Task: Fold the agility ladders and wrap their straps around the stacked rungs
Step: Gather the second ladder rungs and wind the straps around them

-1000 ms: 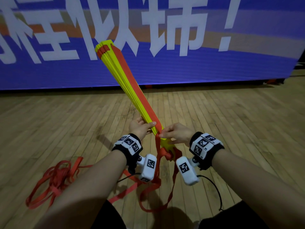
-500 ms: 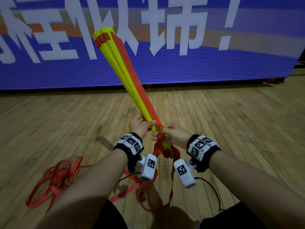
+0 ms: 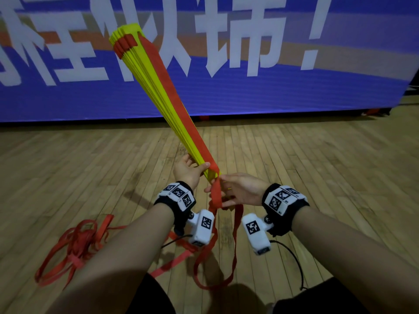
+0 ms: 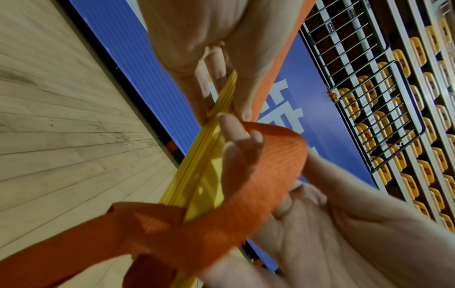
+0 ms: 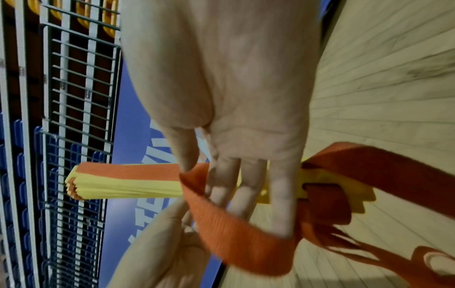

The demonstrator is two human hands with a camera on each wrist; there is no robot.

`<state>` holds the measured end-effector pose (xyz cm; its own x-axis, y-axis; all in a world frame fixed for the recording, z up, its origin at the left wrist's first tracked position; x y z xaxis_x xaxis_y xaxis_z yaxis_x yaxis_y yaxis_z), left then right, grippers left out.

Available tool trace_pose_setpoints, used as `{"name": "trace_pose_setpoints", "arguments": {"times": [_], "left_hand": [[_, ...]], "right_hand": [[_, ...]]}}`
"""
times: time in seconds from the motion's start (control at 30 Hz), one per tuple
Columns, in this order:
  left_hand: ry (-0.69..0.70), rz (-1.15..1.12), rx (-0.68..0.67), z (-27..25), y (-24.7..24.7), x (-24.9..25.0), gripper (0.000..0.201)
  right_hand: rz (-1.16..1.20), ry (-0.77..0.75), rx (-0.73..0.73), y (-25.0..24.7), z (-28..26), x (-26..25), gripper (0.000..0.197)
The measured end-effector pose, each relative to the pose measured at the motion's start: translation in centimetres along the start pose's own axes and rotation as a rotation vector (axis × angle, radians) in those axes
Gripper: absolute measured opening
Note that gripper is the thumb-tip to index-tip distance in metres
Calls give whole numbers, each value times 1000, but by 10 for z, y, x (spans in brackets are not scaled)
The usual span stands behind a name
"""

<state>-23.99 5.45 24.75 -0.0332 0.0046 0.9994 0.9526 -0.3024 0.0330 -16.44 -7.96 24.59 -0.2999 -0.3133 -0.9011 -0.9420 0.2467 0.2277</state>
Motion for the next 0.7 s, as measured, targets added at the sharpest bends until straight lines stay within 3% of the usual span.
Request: {"name": "trace_pose_setpoints", "arguments": {"times": [0.1, 0.27, 0.43, 0.7], "left_hand": [[-5, -28, -17, -2, 2, 1, 50], [-33, -69, -33, -2, 1, 1, 51], [-51, -120, -27, 1, -3, 2, 39], [-89, -168, 1, 7, -5, -10, 38]], "right_hand": [[121, -89, 93, -10, 4, -4, 20], [-6, -236, 224, -20, 4, -10, 19], [-318, -218, 261, -30, 1, -11, 22], [-414, -153, 254, -31, 1, -12, 21]]}}
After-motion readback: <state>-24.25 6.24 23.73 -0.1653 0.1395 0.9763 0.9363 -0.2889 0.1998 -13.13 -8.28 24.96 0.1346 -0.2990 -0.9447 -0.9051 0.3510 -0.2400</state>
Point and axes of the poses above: each hand's wrist, its own z-axis towards the middle knuckle, its own y-axis out of the palm, x = y × z, the point moved 6 cm from there along z, towards the middle knuckle, and after that the axes turned 8 degrees about x, right-handed, at the moved point
